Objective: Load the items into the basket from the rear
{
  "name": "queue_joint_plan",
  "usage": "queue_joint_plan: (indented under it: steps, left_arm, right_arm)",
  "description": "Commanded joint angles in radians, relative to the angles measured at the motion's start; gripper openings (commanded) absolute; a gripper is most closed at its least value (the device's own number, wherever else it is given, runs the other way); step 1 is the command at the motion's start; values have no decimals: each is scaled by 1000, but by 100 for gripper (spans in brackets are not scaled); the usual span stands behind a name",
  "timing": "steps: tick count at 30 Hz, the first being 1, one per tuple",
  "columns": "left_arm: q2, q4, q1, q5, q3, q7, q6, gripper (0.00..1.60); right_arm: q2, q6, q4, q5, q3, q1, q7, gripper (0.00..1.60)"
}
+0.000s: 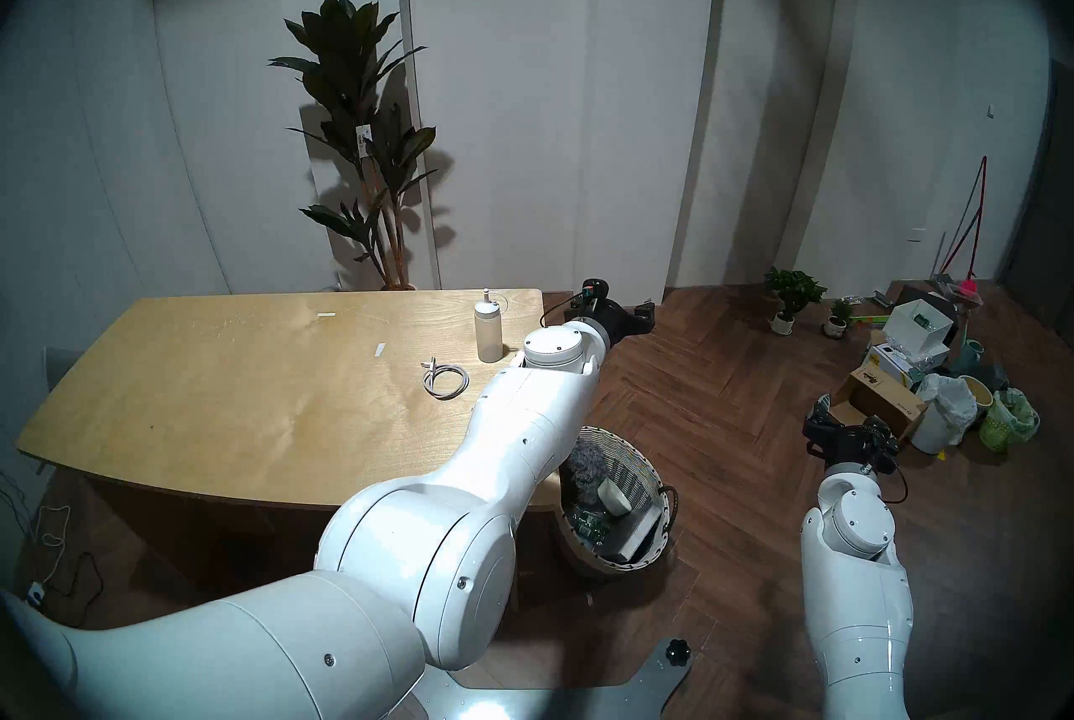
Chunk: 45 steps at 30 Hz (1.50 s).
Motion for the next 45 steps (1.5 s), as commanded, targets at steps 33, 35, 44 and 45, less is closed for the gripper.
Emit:
queue_joint_plan:
  steps: [33, 35, 44, 45]
  left_arm:
    - [317, -451, -27, 139, -73, 15, -123, 160]
    - [335, -468, -9, 142, -89, 21, -121, 160]
    - [416, -539, 93, 168, -154, 50, -112, 160]
    - [426, -548, 105, 172, -162, 55, -110, 160]
  right_arm:
    - [-82, 80, -105, -135, -475, 145, 151, 160]
    - [-98, 84, -94, -139, -501, 158, 152, 160]
    - [-128, 101, -19, -158, -604, 234, 149, 160]
    - [-133, 104, -4, -160, -614, 245, 147, 160]
